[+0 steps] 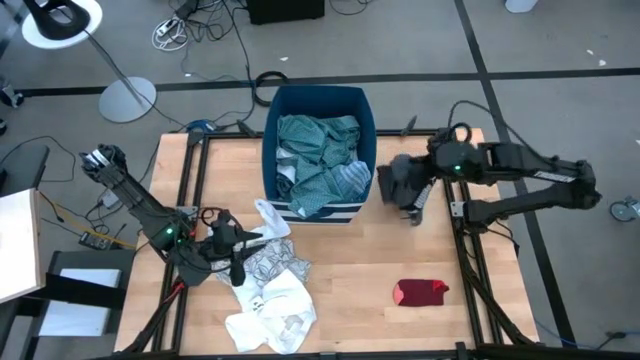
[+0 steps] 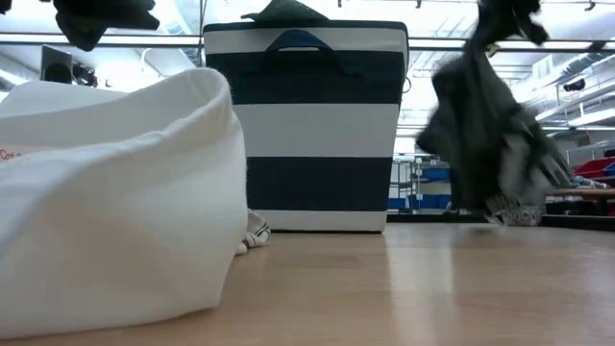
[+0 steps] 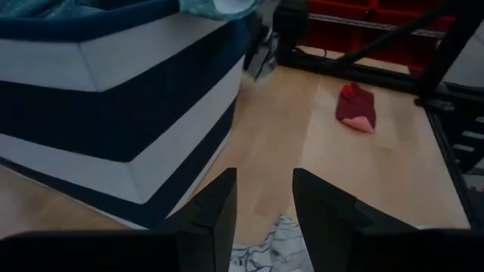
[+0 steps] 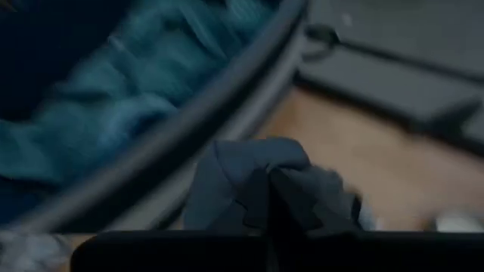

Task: Sort clothes
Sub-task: Put the grey boxer into the blue bin, then put the red sock into the blue bin

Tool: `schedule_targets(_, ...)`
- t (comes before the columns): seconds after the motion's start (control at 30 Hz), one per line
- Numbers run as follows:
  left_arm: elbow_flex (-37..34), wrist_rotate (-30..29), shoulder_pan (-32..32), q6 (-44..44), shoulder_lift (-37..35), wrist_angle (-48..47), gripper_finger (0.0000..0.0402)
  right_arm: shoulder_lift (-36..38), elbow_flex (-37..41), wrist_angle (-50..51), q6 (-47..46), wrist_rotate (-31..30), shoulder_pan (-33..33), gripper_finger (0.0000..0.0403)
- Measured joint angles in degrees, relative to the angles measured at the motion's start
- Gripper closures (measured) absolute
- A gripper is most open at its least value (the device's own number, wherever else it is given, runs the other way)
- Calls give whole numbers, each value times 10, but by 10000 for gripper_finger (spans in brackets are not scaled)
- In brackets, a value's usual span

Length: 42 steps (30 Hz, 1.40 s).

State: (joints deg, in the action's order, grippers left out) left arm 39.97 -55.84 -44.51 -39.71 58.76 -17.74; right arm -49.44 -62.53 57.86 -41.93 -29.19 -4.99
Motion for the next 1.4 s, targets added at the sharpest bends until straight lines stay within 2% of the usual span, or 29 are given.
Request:
schedule_targets(0.2,0,11,22,-56,0,-61,266,-94,-164,-14,67,-79,78,402)
schedule_targets(0.3,0,32,39,-70,2,-78,266,-161,-249,-47,140,-87,96,403)
schedule_targets(0.4,-13,44,51,-60,5,-57,266,-234,-334,-91,223,-86,98,403)
schedule_targets(0.57,-60,79,70,-52,5,12,266,-356,-477,-129,343,-46,71,403)
schedule_targets(0.77,-87,96,81,-54,5,55,266,-473,-617,-128,381,45,5,403)
schedule_targets(0.9,-95,106,82,-44,5,76,266,-517,-649,-112,368,95,-36,401)
schedule_targets(1.03,-95,110,82,-44,5,77,266,-545,-649,-38,333,98,-57,382)
schedule_targets(1.13,-95,111,82,-41,5,77,266,-560,-649,31,294,102,-69,358)
schedule_targets(1.27,-95,112,82,-41,5,76,266,-566,-649,102,291,125,-74,317)
schedule_targets(1.4,-95,112,82,-40,5,76,266,-541,-649,146,290,146,-60,278)
